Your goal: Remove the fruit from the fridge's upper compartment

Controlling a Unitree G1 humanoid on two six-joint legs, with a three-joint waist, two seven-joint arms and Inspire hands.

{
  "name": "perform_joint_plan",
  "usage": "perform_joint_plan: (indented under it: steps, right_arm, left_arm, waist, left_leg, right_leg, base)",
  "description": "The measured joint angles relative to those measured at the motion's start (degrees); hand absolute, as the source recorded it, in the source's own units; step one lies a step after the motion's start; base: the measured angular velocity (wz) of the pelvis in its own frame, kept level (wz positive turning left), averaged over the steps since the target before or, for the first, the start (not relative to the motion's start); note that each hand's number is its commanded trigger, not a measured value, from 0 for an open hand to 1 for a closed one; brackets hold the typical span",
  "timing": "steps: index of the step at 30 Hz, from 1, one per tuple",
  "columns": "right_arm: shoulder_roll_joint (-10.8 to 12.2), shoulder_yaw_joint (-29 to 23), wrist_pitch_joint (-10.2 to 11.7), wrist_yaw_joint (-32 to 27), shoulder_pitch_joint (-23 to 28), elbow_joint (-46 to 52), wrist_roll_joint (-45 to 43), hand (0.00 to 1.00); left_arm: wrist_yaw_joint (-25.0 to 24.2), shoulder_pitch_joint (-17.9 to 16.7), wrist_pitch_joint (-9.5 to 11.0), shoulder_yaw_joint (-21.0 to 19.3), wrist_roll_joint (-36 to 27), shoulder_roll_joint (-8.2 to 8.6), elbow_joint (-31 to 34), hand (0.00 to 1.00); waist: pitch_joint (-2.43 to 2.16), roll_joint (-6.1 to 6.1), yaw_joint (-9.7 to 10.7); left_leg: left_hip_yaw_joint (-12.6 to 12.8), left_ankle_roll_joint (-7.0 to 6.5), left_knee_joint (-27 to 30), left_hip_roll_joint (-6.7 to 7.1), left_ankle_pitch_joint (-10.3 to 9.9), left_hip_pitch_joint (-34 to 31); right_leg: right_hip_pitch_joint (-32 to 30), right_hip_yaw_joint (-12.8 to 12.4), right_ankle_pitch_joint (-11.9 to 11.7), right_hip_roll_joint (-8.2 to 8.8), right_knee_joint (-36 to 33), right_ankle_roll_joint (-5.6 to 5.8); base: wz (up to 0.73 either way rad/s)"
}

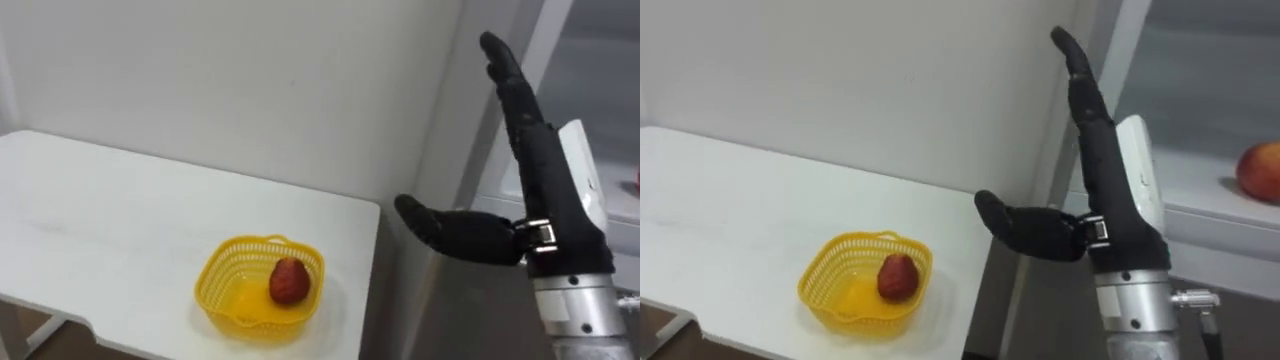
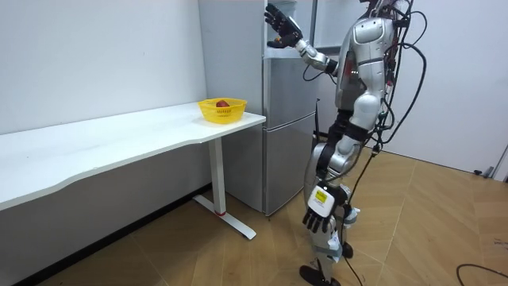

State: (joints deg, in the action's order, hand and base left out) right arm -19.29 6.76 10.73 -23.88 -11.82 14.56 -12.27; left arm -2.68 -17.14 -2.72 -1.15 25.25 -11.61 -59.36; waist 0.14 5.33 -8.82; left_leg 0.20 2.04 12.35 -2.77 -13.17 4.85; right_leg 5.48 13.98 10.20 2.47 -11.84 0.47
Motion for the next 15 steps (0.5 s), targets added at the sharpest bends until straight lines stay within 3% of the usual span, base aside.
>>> perform_joint_plan:
  steps: [3, 7, 12, 15]
  right_arm:
    - [1.0, -2.06, 0.91, -1.55, 0.14, 1.69, 0.7, 0.0]
    - [1.17, -5.73, 4.36, -4.2, 2.66, 4.79, 0.69, 0.0]
    - [1.14, -8.35, 4.51, -7.4, 3.84, 5.09, 0.67, 0.0]
    - [1.08, -10.17, 4.5, -8.67, 4.83, 5.1, 0.61, 0.0]
  left_arm:
    - [0.74, 0.16, 1.1, 0.26, -0.53, 0.21, -1.61, 0.0]
    - [1.45, -0.1, 1.63, 0.21, -0.88, 0.24, -3.16, 0.0]
    - [2.04, 0.35, 1.86, 0.24, -0.89, 0.52, -3.72, 0.0]
    - [2.06, 0.59, 1.84, 0.24, -0.89, 0.66, -3.73, 0.0]
  waist:
    - [-0.09, -0.8, 1.27]
    - [-0.02, -2.04, 2.93]
    - [0.1, -3.09, 5.57]
    - [-0.21, -3.43, 6.0]
  left_leg:
    - [1.29, -0.05, -0.82, -0.12, -0.03, 0.86]
    - [2.09, -0.09, -1.12, -0.28, 0.01, 1.78]
    - [2.29, -0.07, -1.49, -0.47, 0.02, 1.8]
    - [3.05, -0.06, -1.6, -0.51, 0.02, 1.8]
  right_leg:
    - [-0.29, -1.21, -0.02, -0.13, -0.17, 0.03]
    - [-0.17, -1.66, -0.03, -0.27, 0.06, 0.05]
    - [-0.17, -1.53, -0.03, -0.45, 0.2, 0.05]
    - [-0.62, -2.49, -0.02, -0.56, 0.13, 0.05]
  base:
    - [-0.24]
    - [-0.09]
    - [-0.02]
    - [-0.13]
